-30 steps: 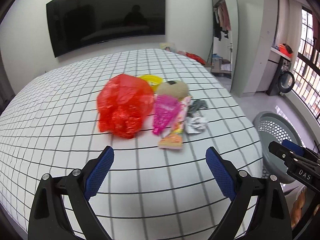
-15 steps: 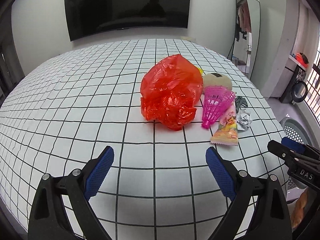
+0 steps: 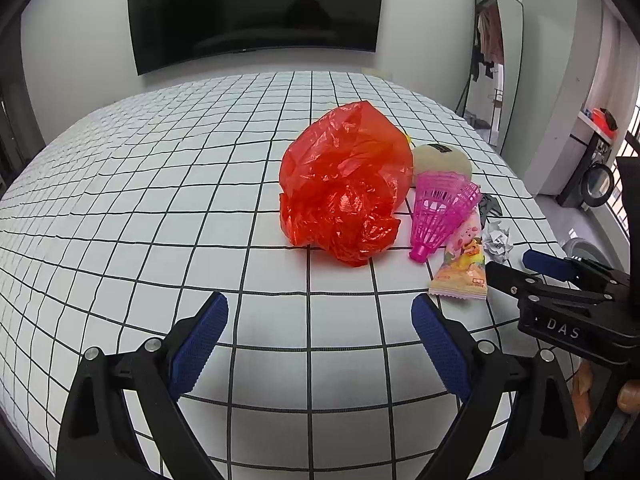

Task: Collect trash
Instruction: 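Grasp the crumpled white paper with the right gripper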

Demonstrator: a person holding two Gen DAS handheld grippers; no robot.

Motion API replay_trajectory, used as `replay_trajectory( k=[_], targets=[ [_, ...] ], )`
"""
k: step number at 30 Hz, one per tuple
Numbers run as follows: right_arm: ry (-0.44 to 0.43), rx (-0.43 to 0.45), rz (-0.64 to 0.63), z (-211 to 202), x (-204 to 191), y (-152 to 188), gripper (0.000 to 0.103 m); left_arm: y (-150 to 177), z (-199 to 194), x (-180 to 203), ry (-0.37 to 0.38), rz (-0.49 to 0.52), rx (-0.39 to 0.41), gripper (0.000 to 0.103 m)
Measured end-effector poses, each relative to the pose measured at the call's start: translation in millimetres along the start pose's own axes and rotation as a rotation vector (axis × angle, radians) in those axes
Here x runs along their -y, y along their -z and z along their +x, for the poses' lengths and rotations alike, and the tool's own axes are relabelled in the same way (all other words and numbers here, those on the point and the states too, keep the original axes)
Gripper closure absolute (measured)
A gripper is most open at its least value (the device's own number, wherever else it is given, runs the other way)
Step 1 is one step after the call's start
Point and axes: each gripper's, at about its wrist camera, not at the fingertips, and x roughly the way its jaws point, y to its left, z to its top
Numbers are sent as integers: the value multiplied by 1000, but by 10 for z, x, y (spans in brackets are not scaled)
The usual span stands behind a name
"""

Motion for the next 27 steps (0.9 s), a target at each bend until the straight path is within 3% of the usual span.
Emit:
replay_trajectory(
  k=[10,12,14,17,27],
  targets=[
    [4,-11,-27,174,-44,-153,39,-21,61,15,8,-4,-18,12],
    [17,-2,-43,193,-80,-166,44,-29,66,16,9,-3,-19,12],
    [40,5,-67,193,-108,-160,56,-37,62,29,11,-2,-18,12],
    [32,15,-70,177,-107,-139,62,-52,61,47,16,-1,-16,12],
    [-10,41,35,-126,67,91,63,-88,82,226,53,20,-20,12]
  ],
)
